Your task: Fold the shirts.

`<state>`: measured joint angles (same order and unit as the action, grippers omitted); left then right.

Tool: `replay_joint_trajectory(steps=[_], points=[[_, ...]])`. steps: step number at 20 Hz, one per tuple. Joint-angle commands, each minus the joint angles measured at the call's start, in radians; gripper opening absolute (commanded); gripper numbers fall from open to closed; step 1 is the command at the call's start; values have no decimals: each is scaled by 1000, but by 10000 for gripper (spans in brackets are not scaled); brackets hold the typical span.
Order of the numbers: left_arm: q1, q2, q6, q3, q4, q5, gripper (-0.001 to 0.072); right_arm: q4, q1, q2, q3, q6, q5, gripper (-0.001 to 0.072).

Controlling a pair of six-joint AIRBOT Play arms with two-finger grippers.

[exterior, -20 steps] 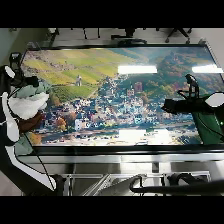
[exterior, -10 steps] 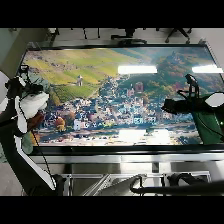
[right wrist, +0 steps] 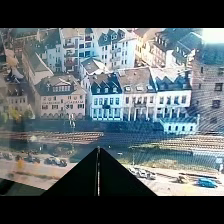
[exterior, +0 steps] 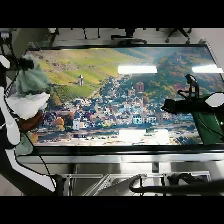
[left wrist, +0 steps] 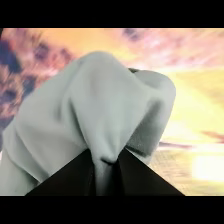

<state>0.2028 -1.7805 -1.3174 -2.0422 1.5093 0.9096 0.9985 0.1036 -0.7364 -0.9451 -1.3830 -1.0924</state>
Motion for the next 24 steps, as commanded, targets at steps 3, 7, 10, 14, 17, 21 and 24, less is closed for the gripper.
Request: replay_joint_trajectory(steps=[3, 7, 10, 14, 17, 21, 24], points=[[-182, 294, 0, 0, -436, 296, 15, 0, -1, 0, -1, 0, 0, 16], [-370, 374, -81, 59, -455, 461, 15, 0, -1, 0, -1, 0, 0, 16], [-543, 390, -106, 265, -455, 402, 15, 0, -1, 0, -1, 0, 0, 16], [-751, 290, -163, 547, -466, 177, 315, 0, -1, 0, -1, -1, 0, 16], [-744, 247, -246, 492, -464, 296, 706, 0, -1, 0, -1, -1, 0, 17], [-606, 344, -291, 399, -445, 563, 707, 0, -1, 0, -1, 0, 0, 16], [-546, 481, -301, 580, -339, 586, 706, -11, -1, 0, -1, 0, 1, 17]])
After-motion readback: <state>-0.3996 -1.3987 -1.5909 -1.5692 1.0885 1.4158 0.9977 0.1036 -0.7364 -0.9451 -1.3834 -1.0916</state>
